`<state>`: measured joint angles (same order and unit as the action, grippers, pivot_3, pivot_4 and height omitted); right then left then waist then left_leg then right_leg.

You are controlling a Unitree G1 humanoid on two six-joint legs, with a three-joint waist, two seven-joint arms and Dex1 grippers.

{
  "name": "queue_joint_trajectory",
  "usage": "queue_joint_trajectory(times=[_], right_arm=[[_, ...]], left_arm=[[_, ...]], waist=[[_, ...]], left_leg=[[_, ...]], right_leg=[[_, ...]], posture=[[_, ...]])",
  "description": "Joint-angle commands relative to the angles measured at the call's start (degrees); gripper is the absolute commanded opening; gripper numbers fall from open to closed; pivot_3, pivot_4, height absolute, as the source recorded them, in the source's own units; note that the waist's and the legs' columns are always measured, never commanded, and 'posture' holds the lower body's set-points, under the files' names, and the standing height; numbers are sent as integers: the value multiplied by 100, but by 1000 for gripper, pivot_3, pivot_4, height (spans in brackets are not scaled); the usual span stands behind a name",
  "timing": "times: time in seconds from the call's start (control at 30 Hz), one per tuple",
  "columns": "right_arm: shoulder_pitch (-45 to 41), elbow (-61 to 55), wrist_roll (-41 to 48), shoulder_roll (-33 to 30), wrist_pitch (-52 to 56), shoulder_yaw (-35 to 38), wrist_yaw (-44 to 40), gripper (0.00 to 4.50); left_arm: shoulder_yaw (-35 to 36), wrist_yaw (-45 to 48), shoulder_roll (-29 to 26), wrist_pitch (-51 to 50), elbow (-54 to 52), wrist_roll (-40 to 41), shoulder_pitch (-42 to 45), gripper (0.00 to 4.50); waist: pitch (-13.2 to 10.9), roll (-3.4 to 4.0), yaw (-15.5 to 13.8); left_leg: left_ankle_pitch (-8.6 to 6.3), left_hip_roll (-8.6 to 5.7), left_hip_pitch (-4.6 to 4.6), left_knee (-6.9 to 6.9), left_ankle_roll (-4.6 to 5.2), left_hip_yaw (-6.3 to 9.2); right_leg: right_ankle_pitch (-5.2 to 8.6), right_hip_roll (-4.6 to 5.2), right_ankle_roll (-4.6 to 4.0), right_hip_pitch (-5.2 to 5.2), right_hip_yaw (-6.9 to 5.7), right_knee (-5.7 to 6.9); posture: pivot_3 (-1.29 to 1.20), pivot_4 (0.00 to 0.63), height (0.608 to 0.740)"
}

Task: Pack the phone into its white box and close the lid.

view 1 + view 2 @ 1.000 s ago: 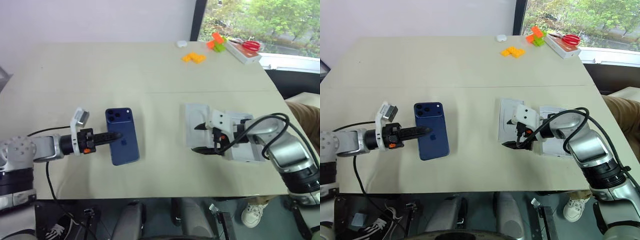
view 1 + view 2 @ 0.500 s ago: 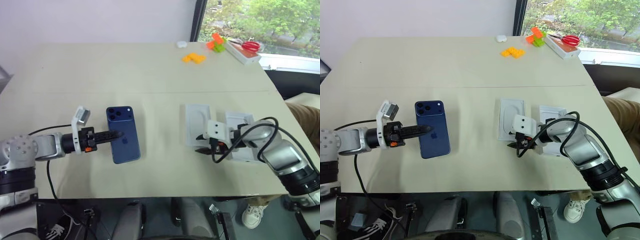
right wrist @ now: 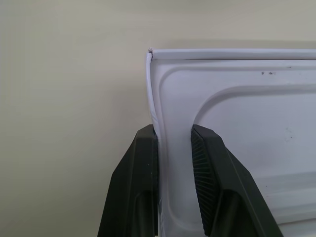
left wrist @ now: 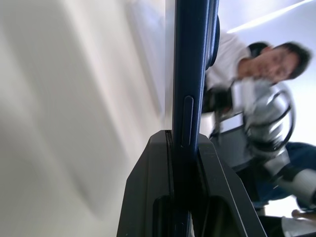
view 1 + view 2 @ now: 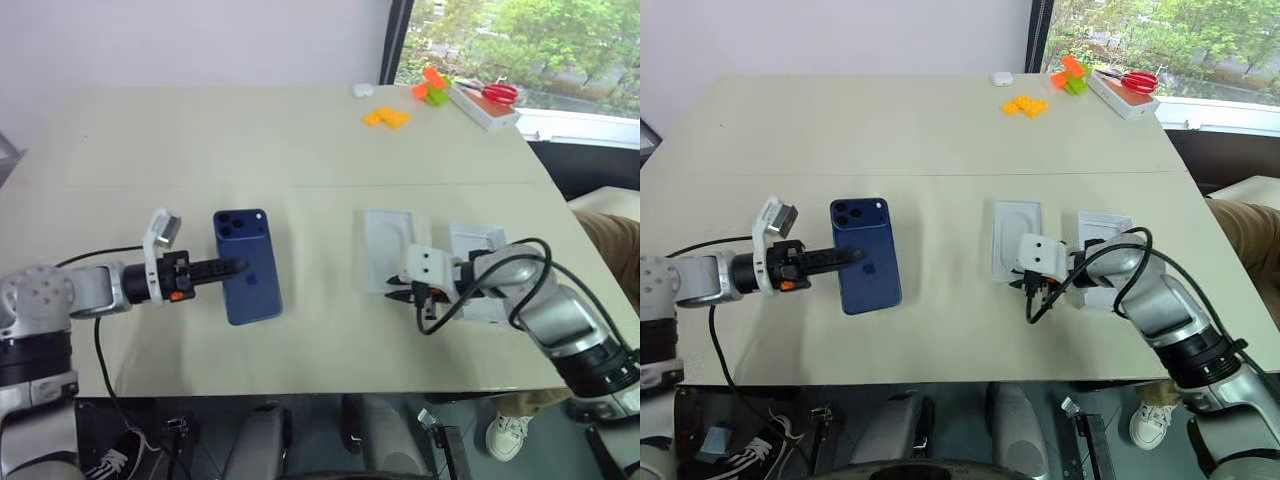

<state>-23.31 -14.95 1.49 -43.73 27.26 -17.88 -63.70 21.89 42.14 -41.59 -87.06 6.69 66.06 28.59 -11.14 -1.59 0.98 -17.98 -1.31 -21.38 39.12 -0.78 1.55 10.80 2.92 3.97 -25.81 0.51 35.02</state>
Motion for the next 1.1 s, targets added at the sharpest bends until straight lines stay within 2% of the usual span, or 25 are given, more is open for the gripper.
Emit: queue_joint_trajectory(times=[0.03, 0.17, 0.4, 0.77, 1.03, 1.07, 1.1], right_arm=[[68, -485, 39, 196, 100, -219, 111, 701], [-34, -587, -213, 488, 206, -598, 333, 701], [-202, -541, -381, 816, 446, -826, 559, 701], [-183, -595, -465, 970, 815, -1003, 671, 701], [-189, -477, -427, 898, 636, -992, 573, 701], [-198, -473, -436, 861, 626, -962, 565, 1487], [-208, -466, -451, 841, 622, -943, 572, 1824]], left_arm=[[279, 2, -73, -87, 43, 182, 222, 0], [281, -105, 15, -166, 42, 201, 366, 0], [328, -248, 115, -248, 27, 210, 444, 0], [393, -350, 178, -355, -39, 215, 433, 0], [384, -352, 189, -360, -53, 209, 427, 0], [382, -345, 185, -359, -46, 203, 429, 0], [380, -337, 180, -359, -41, 199, 429, 0]], waist=[[0, 1, 1], [1, -2, -3], [2, -4, 0], [5, -8, 0], [6, -9, 1], [6, -9, -1], [5, -8, -4]], left_leg=[[0, 0, 0, 0, -1, 0], [2, -1, 1, 0, -4, 0], [12, 0, 3, 0, -21, 7], [16, 4, 7, 0, -28, 12], [17, 4, 7, 0, -30, 12], [17, 4, 7, 0, -30, 13], [17, 4, 7, 1, -30, 13]], right_leg=[[0, -1, 0, 0, 1, 0], [-1, -1, -1, 0, 2, 1], [-2, -4, -3, 0, 1, 9], [-4, -11, -7, 3, 1, 12], [-5, -12, -9, 4, 0, 12], [-5, -12, -9, 4, 0, 12], [-5, -12, -9, 4, 0, 12]], posture=[[0, 150, 740], [0, 150, 740], [0, 150, 740], [0, 150, 740], [0, 150, 740], [0, 150, 740], [0, 150, 740]])
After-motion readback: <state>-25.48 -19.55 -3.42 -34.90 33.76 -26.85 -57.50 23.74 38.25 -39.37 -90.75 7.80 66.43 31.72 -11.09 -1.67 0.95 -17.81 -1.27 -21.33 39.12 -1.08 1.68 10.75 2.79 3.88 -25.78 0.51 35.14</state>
